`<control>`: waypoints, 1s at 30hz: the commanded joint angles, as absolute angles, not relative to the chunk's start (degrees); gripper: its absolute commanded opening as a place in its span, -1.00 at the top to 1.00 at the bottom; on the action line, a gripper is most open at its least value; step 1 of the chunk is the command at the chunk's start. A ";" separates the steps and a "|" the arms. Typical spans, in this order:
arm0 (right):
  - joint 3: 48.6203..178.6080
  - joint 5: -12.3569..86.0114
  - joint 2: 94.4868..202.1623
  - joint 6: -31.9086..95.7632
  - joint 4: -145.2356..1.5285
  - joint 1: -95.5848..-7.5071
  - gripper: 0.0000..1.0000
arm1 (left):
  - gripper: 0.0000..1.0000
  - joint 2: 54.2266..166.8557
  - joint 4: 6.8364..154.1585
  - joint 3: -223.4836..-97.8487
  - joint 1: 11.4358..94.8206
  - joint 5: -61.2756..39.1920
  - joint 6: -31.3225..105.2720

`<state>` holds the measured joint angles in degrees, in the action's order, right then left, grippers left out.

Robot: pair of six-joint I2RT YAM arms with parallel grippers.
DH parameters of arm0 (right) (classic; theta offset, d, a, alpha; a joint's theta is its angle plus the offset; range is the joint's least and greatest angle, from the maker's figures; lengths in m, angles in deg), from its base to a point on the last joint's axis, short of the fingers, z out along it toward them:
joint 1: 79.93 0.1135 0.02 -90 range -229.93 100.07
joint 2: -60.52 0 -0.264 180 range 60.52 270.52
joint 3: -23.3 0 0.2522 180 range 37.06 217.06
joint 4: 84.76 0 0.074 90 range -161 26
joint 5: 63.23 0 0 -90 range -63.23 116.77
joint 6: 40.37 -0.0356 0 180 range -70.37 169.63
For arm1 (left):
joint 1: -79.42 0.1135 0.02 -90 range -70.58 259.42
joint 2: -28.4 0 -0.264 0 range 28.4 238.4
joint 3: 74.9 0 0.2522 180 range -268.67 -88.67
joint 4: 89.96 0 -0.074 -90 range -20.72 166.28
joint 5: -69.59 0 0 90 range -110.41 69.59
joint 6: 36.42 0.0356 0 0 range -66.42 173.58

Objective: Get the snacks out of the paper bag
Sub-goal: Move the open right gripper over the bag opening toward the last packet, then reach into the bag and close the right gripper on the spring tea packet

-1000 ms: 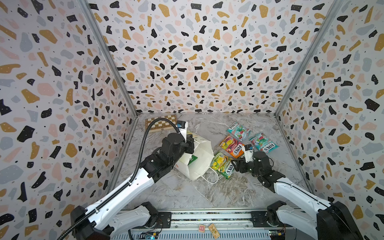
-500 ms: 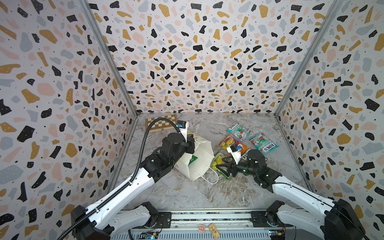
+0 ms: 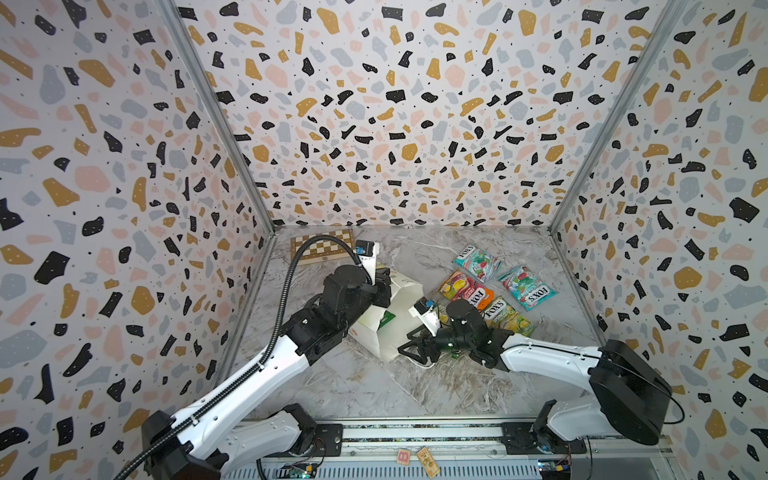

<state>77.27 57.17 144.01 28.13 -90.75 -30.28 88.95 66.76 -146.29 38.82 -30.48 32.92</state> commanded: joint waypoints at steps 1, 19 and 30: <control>81.57 56.00 147.78 25.87 -91.51 -29.68 -0.35 | 1.00 87.93 71.09 -145.75 38.73 -29.72 32.18; 95.40 44.66 164.58 3.65 -85.75 -28.45 -0.30 | 1.00 88.13 72.74 -145.62 38.72 -29.47 30.86; 97.42 41.30 169.47 -8.32 -89.71 -28.15 -0.13 | 1.00 88.16 73.08 -146.01 38.75 -27.77 30.78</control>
